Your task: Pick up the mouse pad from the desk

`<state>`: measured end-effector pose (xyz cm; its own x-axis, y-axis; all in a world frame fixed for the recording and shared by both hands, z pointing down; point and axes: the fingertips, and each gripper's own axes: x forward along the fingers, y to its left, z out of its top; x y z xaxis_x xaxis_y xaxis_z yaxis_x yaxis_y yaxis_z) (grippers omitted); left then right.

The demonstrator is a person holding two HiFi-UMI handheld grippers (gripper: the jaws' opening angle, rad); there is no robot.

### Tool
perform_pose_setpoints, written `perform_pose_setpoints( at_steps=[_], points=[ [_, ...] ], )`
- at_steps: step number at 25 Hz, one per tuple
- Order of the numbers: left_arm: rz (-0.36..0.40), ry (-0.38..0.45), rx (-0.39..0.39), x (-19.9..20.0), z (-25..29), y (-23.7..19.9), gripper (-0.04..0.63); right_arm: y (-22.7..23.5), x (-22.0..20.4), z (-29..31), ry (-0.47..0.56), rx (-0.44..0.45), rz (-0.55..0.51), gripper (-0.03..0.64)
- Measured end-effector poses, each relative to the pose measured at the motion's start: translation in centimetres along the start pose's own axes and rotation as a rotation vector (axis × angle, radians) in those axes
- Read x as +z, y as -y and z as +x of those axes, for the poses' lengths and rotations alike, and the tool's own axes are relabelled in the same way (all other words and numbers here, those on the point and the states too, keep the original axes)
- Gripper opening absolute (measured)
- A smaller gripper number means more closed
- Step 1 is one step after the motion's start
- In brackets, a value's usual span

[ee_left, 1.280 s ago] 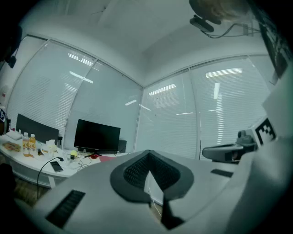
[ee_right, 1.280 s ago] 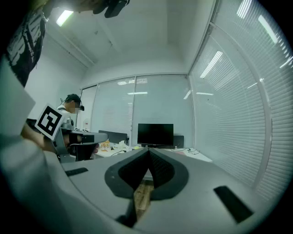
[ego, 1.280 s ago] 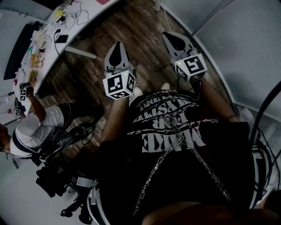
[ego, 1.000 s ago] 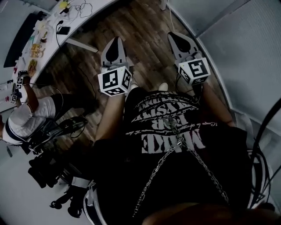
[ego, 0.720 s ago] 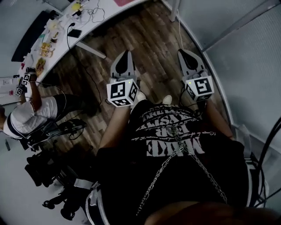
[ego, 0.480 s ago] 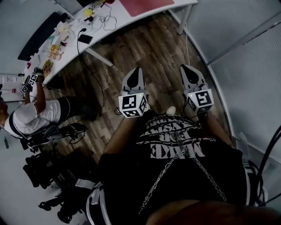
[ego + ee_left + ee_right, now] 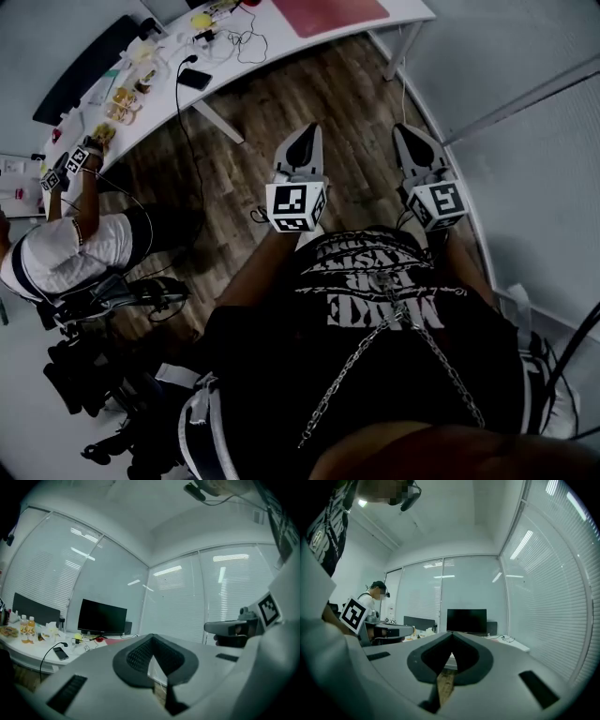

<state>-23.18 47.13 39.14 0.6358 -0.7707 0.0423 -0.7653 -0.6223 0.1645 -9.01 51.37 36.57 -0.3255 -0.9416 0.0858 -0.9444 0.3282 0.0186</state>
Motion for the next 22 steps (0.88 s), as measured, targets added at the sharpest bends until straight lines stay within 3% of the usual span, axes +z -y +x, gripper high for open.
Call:
perform_pose_setpoints(
  at_steps=[4,11,22],
  points=[
    [-0.035,-0.007,0.020,-1.3,1.4,-3.5,-0.002,-0.1,-0.8,2.1,-0.014,-0.025,-0.012,-0.003],
    [-0.091,0.009,0.025,-0.4,2.7,-5.9,-0.002,-0.2,-1.9,4.7,-0.070,-0.015,0.017,-0.003],
    [-0.039,-0.062,0.027,-2.1,9.2,-4.7,-0.002,6.1,-1.5,8.0,-0.054,0.012,0.031,-0.003]
  ],
)
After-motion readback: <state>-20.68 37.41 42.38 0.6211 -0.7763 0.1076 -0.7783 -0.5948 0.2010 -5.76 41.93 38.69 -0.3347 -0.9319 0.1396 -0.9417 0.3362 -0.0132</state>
